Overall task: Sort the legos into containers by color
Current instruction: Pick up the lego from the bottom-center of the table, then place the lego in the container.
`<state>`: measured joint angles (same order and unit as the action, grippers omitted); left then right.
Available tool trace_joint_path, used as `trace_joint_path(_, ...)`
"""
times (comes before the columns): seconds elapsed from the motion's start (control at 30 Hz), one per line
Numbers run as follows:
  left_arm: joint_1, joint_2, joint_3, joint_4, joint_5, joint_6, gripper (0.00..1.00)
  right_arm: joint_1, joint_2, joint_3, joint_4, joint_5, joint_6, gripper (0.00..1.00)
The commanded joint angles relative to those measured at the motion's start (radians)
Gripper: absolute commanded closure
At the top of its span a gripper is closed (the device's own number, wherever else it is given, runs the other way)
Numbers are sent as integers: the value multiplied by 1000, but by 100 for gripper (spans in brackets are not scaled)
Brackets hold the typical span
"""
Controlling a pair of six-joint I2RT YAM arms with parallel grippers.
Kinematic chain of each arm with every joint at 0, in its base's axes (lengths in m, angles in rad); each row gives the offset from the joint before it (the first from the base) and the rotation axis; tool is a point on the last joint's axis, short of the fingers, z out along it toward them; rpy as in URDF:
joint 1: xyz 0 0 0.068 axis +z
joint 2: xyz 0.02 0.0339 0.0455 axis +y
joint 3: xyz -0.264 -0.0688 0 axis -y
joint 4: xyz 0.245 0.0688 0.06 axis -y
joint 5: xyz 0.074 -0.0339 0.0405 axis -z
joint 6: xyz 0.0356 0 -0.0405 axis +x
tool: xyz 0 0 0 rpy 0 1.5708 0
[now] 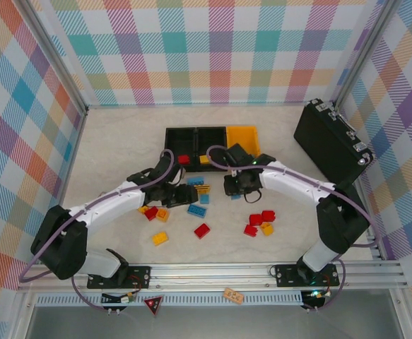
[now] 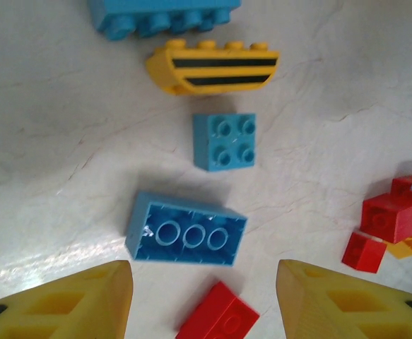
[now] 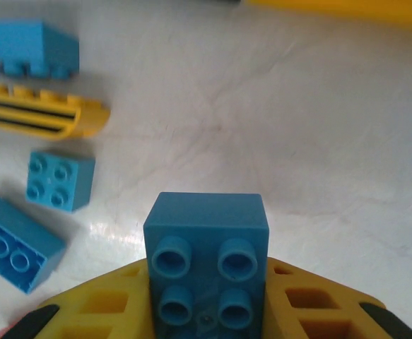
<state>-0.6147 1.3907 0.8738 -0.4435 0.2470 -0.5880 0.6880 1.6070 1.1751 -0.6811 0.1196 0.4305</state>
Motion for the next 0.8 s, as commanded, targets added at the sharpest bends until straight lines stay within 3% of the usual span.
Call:
trace_joint_path(0.0,-5,32,49,37,23,-19,44,-56,7,74,-23,-5,-53,72)
trace_joint_path(0.33,-8,124,128,112,38,-42,44,-183,191,291,-23,16,-94,72)
trace_joint_path(0.77,-16,154,135,157,31,-69,44,-237,477,595,-100,110,-125,71)
